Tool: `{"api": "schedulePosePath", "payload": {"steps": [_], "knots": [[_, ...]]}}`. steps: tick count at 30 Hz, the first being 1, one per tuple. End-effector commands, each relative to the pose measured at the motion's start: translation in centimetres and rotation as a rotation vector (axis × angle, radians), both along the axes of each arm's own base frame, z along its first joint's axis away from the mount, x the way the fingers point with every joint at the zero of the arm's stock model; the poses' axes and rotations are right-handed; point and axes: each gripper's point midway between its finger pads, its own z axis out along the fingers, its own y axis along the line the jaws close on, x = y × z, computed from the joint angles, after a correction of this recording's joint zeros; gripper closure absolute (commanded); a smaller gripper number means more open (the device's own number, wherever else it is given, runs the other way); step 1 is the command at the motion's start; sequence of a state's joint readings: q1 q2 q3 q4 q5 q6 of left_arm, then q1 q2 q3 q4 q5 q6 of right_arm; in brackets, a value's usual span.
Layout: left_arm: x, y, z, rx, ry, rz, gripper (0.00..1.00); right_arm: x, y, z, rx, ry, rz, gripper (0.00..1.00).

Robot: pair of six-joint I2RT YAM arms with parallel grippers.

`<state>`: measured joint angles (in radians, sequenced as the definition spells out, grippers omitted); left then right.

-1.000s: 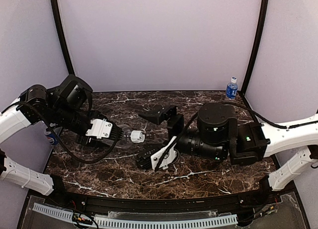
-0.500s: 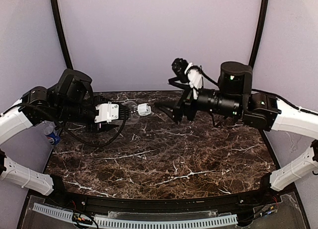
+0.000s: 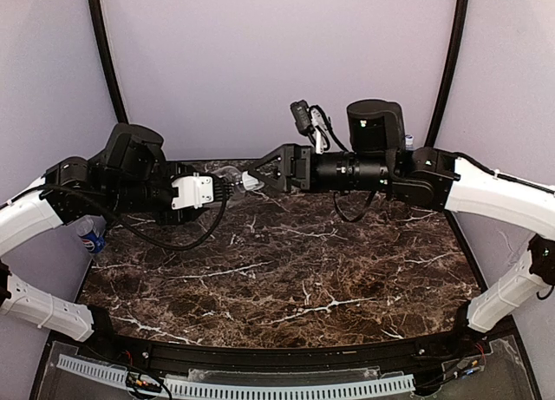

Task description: Unscrew the bottle caps

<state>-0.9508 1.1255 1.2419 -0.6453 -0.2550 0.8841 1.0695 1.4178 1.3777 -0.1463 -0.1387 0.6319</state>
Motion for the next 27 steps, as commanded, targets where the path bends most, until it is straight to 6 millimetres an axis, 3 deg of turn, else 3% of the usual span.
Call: {"api": "schedulePosePath", "payload": {"steps": [1, 9, 16, 20, 23, 27], "knots": [[0.4, 0.3, 0.0, -0.001, -0.022, 0.014, 0.63, -1.1, 1.3, 0.0, 0.015, 0.087, 0.066, 0.16], [0.4, 0.3, -0.1, 0.005, -0.03, 0.014, 0.63, -1.4, 2.8, 0.1, 0.019, 0.086, 0.124, 0.55], [0.4, 0.4, -0.2, 0.002, -0.032, 0.012, 0.63, -2.4, 3.4, 0.3, 0.018, 0.071, 0.203, 0.97], [-0.1, 0.6, -0.2, 0.005, -0.017, 0.0, 0.63, -2.8, 2.6, 0.4, -0.039, -0.036, 0.233, 1.0], [-1.1, 0.7, -0.9, 0.023, 0.021, -0.04, 0.63, -3.7, 1.4, 0.4, -0.11, -0.24, 0.298, 1.0], [-3.7, 1.4, -3.4, 0.105, 0.135, -0.138, 0.63, -7.1, -0.1, -0.7, -0.213, -0.593, 0.422, 1.0]]}}
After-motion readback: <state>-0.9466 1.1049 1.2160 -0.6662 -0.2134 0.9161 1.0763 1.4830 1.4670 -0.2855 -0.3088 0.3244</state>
